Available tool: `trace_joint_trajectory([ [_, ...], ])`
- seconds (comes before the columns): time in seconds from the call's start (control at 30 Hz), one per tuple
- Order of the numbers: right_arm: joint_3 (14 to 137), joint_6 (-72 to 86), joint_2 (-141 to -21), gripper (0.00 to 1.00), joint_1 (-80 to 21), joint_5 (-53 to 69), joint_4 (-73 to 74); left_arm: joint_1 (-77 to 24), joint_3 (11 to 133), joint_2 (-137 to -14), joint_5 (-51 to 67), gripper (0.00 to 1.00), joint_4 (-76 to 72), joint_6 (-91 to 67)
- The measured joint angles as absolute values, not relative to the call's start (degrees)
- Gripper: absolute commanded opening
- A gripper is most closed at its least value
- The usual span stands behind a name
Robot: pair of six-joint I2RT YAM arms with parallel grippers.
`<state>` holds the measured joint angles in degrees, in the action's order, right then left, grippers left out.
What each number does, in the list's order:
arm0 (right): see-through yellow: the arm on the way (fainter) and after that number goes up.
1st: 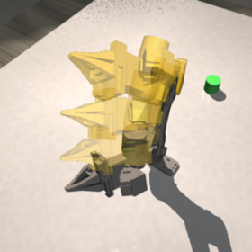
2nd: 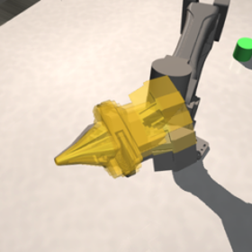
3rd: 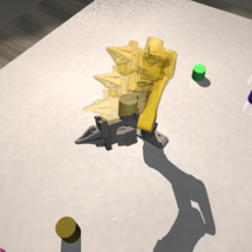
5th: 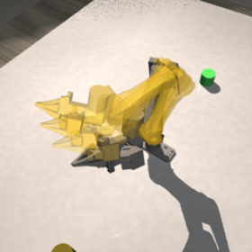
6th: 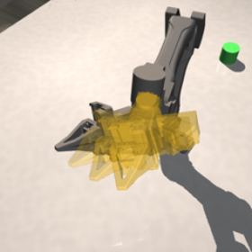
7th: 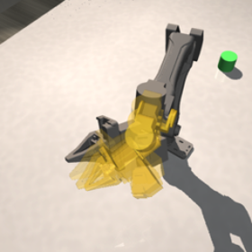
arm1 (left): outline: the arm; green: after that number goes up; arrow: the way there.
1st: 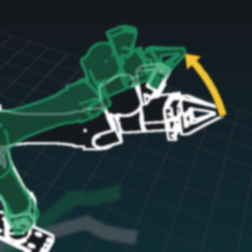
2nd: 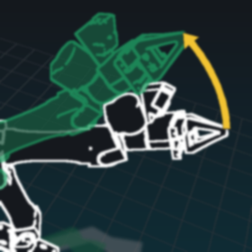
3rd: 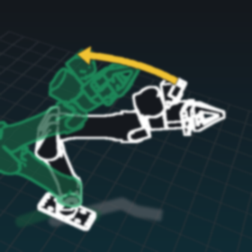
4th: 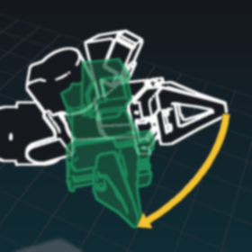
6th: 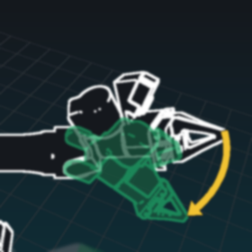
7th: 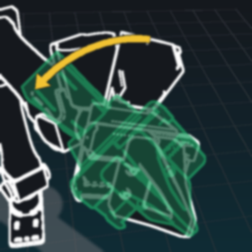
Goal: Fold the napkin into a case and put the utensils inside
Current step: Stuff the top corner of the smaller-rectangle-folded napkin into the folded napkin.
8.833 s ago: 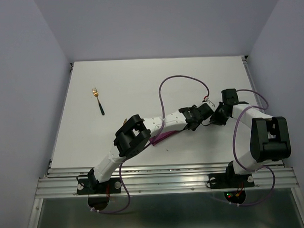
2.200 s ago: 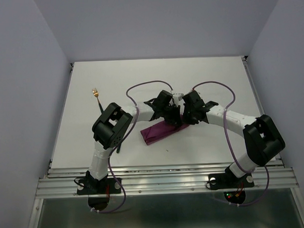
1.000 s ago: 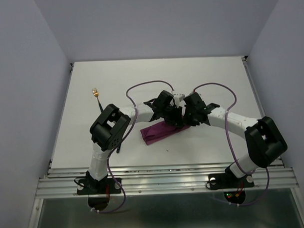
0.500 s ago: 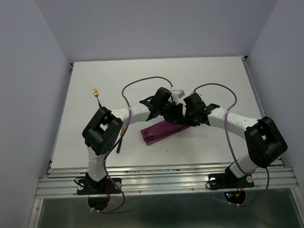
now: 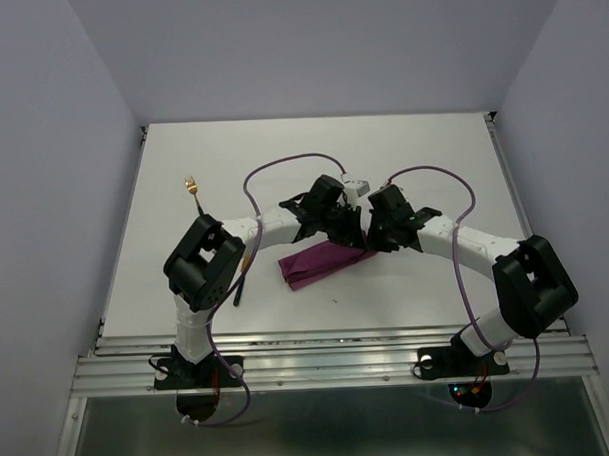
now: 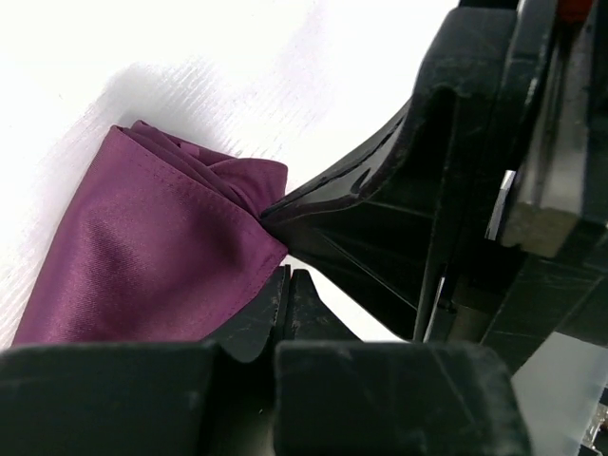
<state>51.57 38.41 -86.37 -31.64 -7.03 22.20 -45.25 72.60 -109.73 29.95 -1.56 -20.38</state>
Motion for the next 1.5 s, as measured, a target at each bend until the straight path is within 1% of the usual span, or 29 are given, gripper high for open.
trace_joint_trajectory([
  [0.2,51.6,38.4,-86.1,0.01,-31.6,-7.0,22.0,-44.5,72.7,-110.0,30.0,0.0,-2.9,-21.0],
  [1.1,51.6,38.3,-85.9,0.01,-31.6,-7.1,22.3,-43.8,74.5,-119.9,33.1,0.0,-8.6,-25.4],
  [1.5,51.6,38.2,-85.9,0.01,-31.6,-7.3,22.3,-43.8,74.5,-119.9,32.8,0.0,-8.7,-25.7],
])
